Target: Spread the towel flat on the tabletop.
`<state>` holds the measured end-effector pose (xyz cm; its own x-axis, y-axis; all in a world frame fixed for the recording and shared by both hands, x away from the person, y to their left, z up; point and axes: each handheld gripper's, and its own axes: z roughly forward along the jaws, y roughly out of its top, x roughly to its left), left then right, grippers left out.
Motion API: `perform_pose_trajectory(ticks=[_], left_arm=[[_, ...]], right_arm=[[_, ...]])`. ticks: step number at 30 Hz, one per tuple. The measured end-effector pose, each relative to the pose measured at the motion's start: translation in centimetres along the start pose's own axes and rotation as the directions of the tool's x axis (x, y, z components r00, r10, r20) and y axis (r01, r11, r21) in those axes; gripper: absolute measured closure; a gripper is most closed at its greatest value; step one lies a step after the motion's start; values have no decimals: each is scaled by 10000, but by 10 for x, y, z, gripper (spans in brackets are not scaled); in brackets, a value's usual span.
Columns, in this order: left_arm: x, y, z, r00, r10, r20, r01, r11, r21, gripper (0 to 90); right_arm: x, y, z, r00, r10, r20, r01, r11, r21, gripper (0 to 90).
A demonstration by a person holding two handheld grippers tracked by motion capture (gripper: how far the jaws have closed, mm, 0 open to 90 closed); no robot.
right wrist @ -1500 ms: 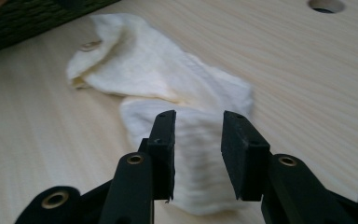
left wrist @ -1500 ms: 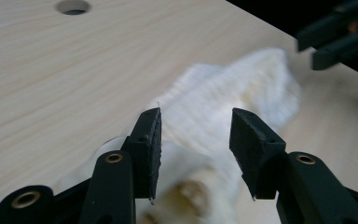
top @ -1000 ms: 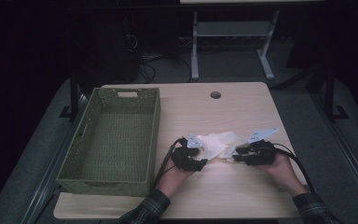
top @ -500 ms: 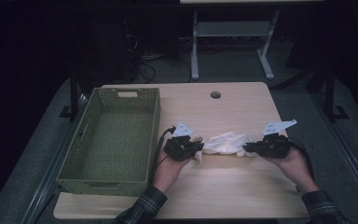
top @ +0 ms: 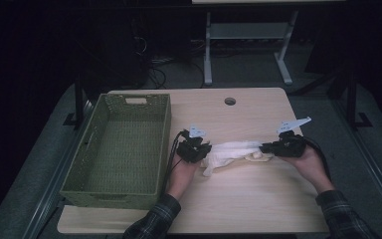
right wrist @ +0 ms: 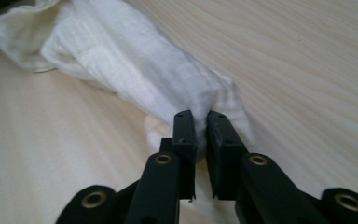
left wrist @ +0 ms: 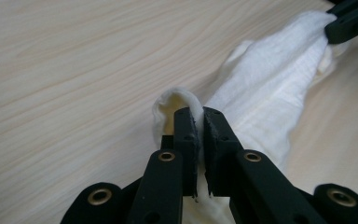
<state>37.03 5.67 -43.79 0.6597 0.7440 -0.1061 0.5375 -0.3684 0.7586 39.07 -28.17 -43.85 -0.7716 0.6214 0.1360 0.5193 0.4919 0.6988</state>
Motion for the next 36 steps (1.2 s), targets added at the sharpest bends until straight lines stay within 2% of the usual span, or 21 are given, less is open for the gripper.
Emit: perform_pose_trajectory(ticks=[4, 6, 8, 12, 15, 16, 18, 21, 24, 27, 29, 31, 34, 36], left_arm=[[7, -3, 7, 9990, -134, -434, 146, 9995, 268, 837], [7, -4, 8, 9986, -137, -517, 155, 9992, 358, 820], [7, -5, 7, 9985, -128, -533, 149, 9992, 381, 781], [3, -2, -1, 9990, -79, -437, 87, 9998, 186, 703], [-4, 0, -12, 9998, 79, -188, -78, 10000, 35, 661], [-7, 0, -16, 9998, 167, -88, -167, 9999, 3, 653], [-13, -1, -22, 9989, 457, 47, -457, 9989, 46, 638], [-24, -5, -30, 9962, 839, 216, -842, 9963, 166, 616], [-34, -12, -38, 9934, 1091, 343, -1101, 9935, 296, 597], [-40, -19, -43, 9896, 1412, 262, -1424, 9885, 509, 576], [-42, -24, -44, 9892, 1437, 297, -1452, 9875, 610, 568], [-41, -30, -42, 9910, 1241, 496, -1275, 9891, 738, 568], [-38, -34, -34, 9889, 1384, 533, -1436, 9835, 1104, 569], [-38, -36, -28, 9860, 1594, 497, -1649, 9764, 1393, 569]], right_arm=[[-8, 4, 11, 9989, 161, 436, -168, 9998, 144, 776], [-12, 4, 14, 9977, 92, 668, -104, 9998, 188, 758], [-13, 4, 11, 9964, 218, 821, -228, 9997, 108, 750], [-5, 6, -6, 9971, 78, 751, -50, 9993, -372, 750], [5, 5, -14, 9994, -24, 348, 43, 9986, -524, 750], [9, 3, -14, 9993, -209, 312, 223, 9987, -454, 745], [17, 0, -13, 9997, -225, 49, 226, 9993, -285, 732], [24, -3, -5, 9983, -566, 140, 564, 9983, 119, 702], [24, -2, 5, 9979, -580, 292, 571, 9978, 330, 682], [21, -1, 12, 9972, -560, 504, 533, 9972, 531, 660], [19, 0, 17, 9964, -571, 621, 532, 9966, 629, 657], [17, 0, 23, 9967, -546, 601, 500, 9959, 748, 657], [16, -1, 30, 9969, -534, 584, 478, 9944, 938, 680], [15, -2, 33, 9968, -521, 609, 455, 9934, 1051, 719]])
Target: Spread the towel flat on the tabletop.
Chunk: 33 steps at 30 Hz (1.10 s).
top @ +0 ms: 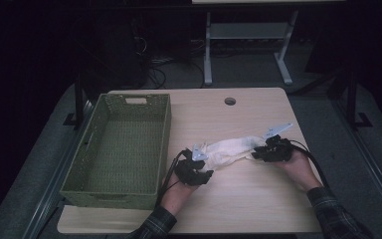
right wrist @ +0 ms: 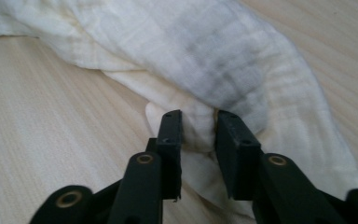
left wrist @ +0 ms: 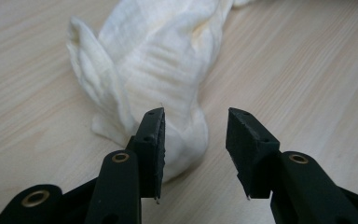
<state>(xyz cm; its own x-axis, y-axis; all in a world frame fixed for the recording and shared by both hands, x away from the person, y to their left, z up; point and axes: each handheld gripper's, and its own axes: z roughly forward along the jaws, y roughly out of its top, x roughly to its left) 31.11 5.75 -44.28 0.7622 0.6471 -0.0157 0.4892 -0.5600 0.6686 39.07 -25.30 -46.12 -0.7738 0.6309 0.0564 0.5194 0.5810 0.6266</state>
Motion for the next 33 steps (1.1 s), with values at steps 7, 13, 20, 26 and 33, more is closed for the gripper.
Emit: perform_pose_trajectory(ticks=[7, 13, 20, 26, 33], left_arm=[[4, -5, 17, 9996, 31, -286, -12, 9976, 690, 636], [7, 0, 11, 9990, -446, 97, 442, 9984, 342, 858], [13, 6, -1, 9960, -866, 235, 878, 9947, -536, 859], [13, 7, -2, 9928, -1094, 480, 1126, 9913, -679, 857], [17, 13, -11, 9902, -1305, 503, 1359, 9827, -1257, 858]], right_arm=[[-5, -3, -6, 9998, 174, -135, -175, 9998, -14, 842], [-9, -7, -22, 9991, 318, -288, -328, 9989, -327, 842], [-18, -13, -45, 9977, 529, -424, -568, 9938, -955, 829], [-17, -13, -44, 9971, 500, -567, -549, 9945, -887, 855], [-18, -13, -57, 9978, 470, -458, -527, 9898, -1326, 882]])
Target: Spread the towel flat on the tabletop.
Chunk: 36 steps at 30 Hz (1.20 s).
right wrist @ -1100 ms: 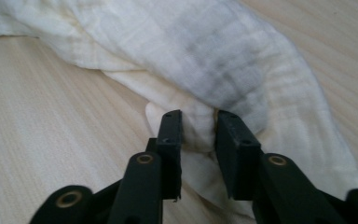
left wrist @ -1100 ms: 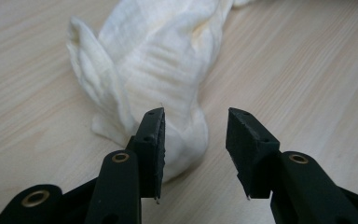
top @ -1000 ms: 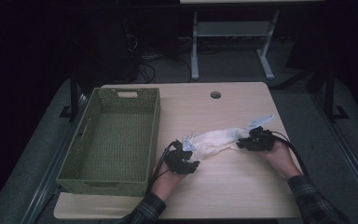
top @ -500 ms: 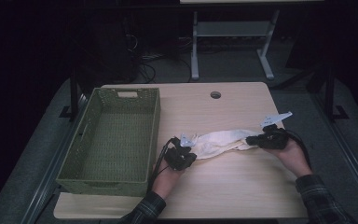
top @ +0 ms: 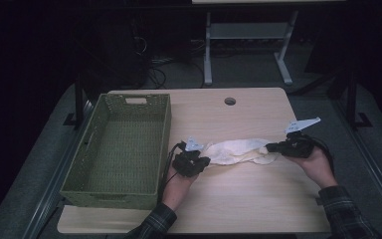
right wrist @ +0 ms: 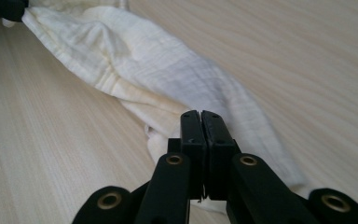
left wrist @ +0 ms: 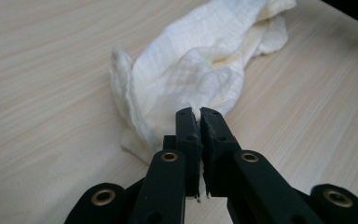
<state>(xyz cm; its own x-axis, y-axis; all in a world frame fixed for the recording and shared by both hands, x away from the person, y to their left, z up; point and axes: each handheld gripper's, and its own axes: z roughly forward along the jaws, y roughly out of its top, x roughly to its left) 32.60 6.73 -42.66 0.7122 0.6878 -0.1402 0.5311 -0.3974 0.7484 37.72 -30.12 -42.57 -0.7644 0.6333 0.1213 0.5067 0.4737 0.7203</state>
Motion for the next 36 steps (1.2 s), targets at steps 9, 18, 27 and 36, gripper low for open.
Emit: perform_pose_trajectory(ticks=[9, 18, 27, 36], left_arm=[[-9, 8, -14, 9997, -159, 171, 168, 9984, -544, 866], [-21, -13, -21, 9971, -225, 724, 208, 9995, 235, 865], [-37, -33, -14, 9922, -7, 1249, -150, 9921, 1249, 861], [-34, -29, -10, 9941, 92, 1082, -233, 9913, 1298, 610]], right_arm=[[-9, -16, -39, 9983, 450, 372, -427, 9974, -584, 890], [15, -48, -53, 9995, 316, 47, -315, 9993, -181, 889], [41, -78, -51, 9986, 323, -408, -296, 9975, 646, 889], [43, -80, -49, 9988, 227, -428, -203, 9983, 549, 721]])
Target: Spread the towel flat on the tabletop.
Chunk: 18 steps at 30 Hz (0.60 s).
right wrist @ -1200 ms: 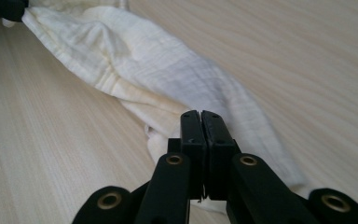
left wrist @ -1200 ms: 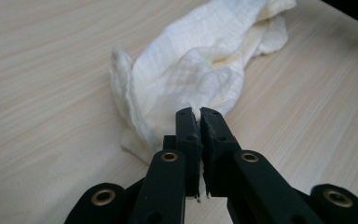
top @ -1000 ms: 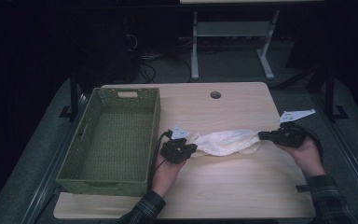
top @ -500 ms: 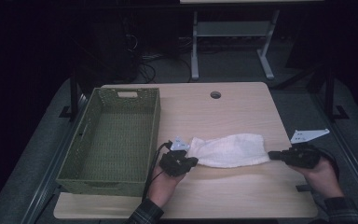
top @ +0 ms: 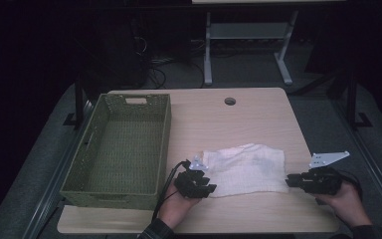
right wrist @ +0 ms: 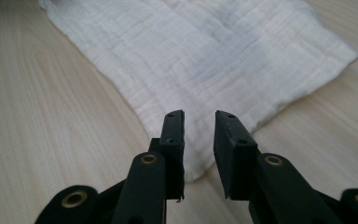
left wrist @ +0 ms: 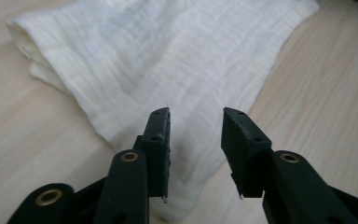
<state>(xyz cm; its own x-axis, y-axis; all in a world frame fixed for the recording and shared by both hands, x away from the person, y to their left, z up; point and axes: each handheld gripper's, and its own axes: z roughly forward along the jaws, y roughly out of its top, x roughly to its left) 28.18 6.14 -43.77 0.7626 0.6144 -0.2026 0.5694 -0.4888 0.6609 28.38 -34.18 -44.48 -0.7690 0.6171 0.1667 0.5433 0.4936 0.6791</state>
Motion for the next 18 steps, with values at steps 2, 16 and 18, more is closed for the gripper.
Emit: perform_pose_trajectory(ticks=[2, 16, 18], left_arm=[[4, 4, 0, 9999, -34, -132, 31, 9998, -190, 594], [32, 33, 17, 9915, -354, -1251, 264, 9970, -726, 574], [39, 39, 20, 9882, -398, -1482, 293, 9970, -723, 570]], right_arm=[[-2, 3, 2, 9999, -104, 102, 105, 9999, -25, 708], [-23, 37, 20, 9981, -166, 595, 188, 9992, -359, 679], [-28, 42, 23, 9980, -180, 601, 206, 9989, -416, 676]])
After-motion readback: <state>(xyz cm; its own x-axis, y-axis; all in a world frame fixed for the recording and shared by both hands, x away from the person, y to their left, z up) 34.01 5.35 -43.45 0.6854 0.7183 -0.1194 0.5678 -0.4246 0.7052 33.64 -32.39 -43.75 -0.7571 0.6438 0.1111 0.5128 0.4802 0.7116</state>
